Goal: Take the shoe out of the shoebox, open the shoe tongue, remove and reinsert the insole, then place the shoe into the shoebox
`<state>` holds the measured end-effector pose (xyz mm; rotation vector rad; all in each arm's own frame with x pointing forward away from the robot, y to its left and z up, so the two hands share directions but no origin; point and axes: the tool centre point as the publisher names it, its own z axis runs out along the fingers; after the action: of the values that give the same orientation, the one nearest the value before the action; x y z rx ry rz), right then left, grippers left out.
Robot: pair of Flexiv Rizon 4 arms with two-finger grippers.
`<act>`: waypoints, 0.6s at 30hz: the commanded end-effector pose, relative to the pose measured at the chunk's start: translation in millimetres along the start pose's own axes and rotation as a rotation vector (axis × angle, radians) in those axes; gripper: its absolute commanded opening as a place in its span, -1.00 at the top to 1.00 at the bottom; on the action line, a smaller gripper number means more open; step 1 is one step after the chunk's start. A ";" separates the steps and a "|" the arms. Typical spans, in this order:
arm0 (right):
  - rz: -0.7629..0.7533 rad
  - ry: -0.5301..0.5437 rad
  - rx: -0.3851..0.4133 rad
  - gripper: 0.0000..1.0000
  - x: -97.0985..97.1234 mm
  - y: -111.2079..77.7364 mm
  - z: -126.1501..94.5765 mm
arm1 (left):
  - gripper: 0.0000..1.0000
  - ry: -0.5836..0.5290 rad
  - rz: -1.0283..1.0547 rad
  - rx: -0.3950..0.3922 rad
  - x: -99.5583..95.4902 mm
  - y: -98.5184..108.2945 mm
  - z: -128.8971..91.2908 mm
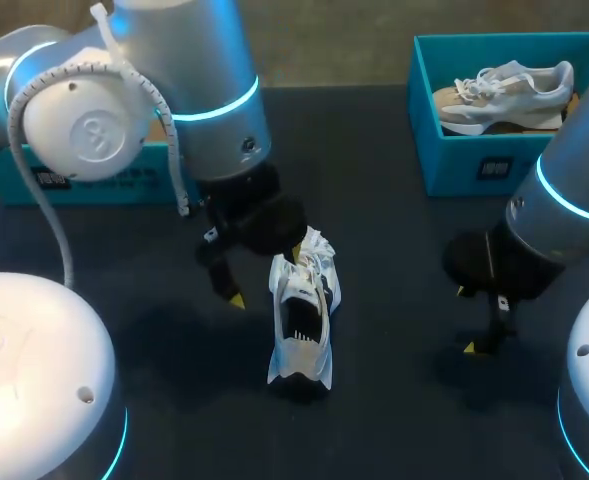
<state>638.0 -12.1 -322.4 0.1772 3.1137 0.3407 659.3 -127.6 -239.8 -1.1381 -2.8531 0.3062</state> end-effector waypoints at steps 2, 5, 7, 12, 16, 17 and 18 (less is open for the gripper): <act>0.000 -0.003 -0.001 -1.00 1.7 -0.5 0.0 | -1.00 0.004 -0.180 -0.024 0.2 -2.4 -0.1; 0.000 -0.003 -0.001 -1.00 1.7 -0.5 0.0 | -1.00 -0.008 -0.254 -0.053 2.1 -7.3 5.0; 0.000 -0.003 -0.001 -1.00 1.7 -0.5 0.0 | -1.00 0.019 -0.329 -0.053 6.0 -15.6 13.6; 0.000 -0.003 -0.001 -1.00 1.7 -0.5 0.0 | -1.00 -0.019 -0.435 -0.047 17.1 -28.4 28.5; 0.000 -0.003 -0.001 -1.00 1.7 -0.5 0.0 | -1.00 -0.041 -0.489 -0.042 25.9 -37.6 40.4; 0.000 -0.003 -0.001 -1.00 1.7 -0.5 0.0 | -1.00 -0.054 -0.506 -0.056 27.3 -39.8 44.3; 0.000 -0.003 -0.001 -1.00 1.7 -0.5 0.0 | -1.00 -0.048 -0.514 -0.054 28.3 -41.5 47.6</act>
<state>638.0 -12.1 -322.4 0.1770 3.1137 0.3407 615.2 -145.2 -267.3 -0.3898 -3.0467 0.2158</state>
